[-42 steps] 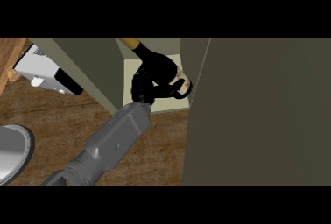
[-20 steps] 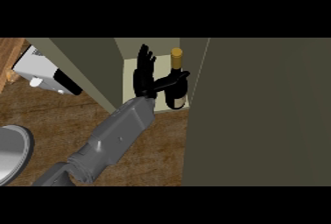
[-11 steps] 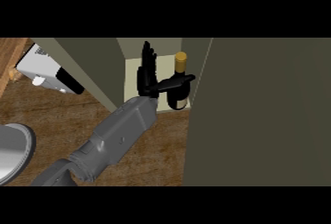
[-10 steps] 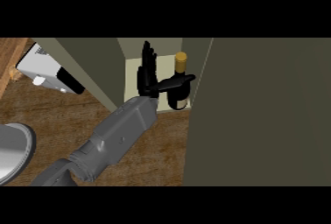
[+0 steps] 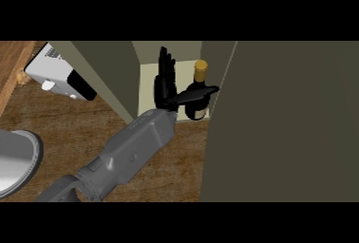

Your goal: Pick up the wine, place it into the cabinet and close the cabinet

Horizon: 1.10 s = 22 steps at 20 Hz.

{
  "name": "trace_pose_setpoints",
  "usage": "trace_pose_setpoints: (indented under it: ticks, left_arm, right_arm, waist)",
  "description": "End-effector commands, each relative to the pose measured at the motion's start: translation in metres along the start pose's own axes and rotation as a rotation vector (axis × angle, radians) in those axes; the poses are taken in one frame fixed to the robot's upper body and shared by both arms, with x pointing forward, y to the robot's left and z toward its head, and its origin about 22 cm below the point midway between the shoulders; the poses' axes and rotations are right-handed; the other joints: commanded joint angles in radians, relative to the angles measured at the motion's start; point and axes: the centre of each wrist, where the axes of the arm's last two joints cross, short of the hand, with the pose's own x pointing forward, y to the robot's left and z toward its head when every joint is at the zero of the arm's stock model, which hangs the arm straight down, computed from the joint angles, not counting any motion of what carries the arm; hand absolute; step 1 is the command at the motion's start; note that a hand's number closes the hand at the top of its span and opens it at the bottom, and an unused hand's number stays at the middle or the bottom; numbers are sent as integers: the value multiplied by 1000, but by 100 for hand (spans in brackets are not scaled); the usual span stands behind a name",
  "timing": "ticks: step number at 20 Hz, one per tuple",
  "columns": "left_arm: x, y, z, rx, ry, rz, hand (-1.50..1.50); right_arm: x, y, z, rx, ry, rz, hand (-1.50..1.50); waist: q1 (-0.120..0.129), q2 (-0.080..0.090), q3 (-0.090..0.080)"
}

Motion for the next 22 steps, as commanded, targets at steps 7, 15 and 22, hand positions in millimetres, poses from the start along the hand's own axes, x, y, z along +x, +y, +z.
trace_pose_setpoints:
  ticks: [7,15,22]
  left_arm:
    - [-4,-18,35,-93,14,74,-150]
    - [-16,-1,35,-128,-11,20,-150]
    - [-21,3,57,-139,-33,34,-150]
  right_arm:
    - [1,-7,-3,-31,19,4,-150]
    - [10,-15,8,-74,35,23,-150]
    - [8,1,14,-83,43,30,-150]
  waist:
    - [40,-12,1]
    - [75,-18,1]
    - [94,-24,1]
